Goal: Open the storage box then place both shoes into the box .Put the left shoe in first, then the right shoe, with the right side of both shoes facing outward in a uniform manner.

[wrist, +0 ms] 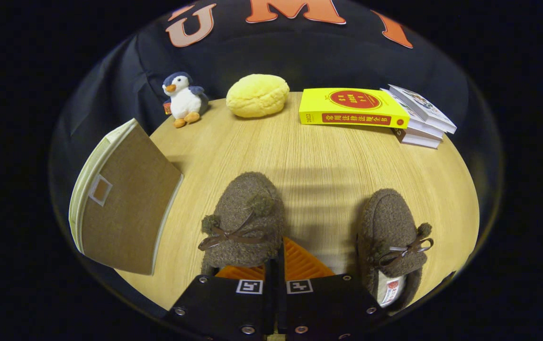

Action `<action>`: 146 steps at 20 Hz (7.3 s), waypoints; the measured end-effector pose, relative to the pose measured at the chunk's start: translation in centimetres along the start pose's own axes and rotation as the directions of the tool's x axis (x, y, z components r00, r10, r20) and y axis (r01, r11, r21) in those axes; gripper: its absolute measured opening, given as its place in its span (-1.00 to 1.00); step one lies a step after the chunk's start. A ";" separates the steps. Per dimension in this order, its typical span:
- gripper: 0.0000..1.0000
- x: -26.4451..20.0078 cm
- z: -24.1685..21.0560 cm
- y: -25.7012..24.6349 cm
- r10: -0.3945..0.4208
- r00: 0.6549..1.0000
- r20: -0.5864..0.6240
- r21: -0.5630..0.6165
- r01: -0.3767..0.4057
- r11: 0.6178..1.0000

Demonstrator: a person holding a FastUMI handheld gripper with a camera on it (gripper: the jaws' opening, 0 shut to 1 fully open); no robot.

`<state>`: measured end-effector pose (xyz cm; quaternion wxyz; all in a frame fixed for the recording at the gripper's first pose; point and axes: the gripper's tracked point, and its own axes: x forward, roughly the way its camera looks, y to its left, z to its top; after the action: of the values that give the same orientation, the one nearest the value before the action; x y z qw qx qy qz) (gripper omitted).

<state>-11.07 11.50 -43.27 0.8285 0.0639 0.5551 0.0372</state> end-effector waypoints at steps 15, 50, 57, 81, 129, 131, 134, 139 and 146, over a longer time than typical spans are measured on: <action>-0.92 -9.1 10.6 10.3 0.077 0.993 0.086 0.008 -0.078 0.997; -0.71 3.2 0.4 31.7 0.126 0.921 -0.369 -0.117 -0.181 0.977; -0.14 -4.3 1.9 31.8 0.373 0.866 -0.332 -0.012 -0.400 0.917; 0.92 -10.7 0.1 -4.7 0.158 0.986 -0.046 0.135 -0.151 0.979; -0.91 -6.5 3.8 -6.1 -0.050 0.997 0.052 0.022 0.049 0.999; -0.92 -7.2 4.9 -3.7 -0.037 0.998 0.059 0.005 0.036 0.999; -0.91 -8.3 6.7 0.7 0.017 0.997 0.069 -0.014 -0.016 1.000; -0.92 -9.1 9.7 7.8 0.073 0.993 0.088 -0.060 -0.068 0.996; -0.91 -9.3 12.1 17.1 0.170 0.983 0.076 -0.092 -0.163 0.982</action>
<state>-3.31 26.37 -27.69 0.8470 0.0761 0.5106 0.1272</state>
